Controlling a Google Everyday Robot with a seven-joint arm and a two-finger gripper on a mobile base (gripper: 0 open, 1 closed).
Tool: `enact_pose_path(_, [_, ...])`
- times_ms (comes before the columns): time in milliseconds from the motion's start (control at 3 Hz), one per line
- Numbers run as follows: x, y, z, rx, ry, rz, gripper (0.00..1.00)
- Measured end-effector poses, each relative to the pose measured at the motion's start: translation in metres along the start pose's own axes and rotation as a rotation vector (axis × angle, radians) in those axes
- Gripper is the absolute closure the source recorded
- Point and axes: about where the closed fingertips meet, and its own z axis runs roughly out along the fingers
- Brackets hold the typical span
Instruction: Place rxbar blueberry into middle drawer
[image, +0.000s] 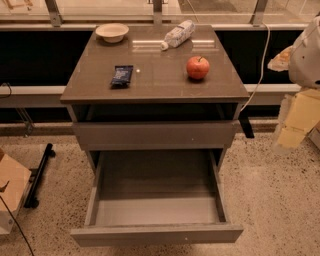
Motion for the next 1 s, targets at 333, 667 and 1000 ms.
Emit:
enact_pose_path(333, [0.000, 0.000, 0.000, 0.000, -0.001, 0.000, 0.00])
enact_pose_path(667, [-0.017, -0.002, 0.002, 0.019, -0.051, -0.008, 0.00])
enact_pose_path(1000, [-0.047, -0.006, 0.011, 0.032, -0.132, -0.025, 0.00])
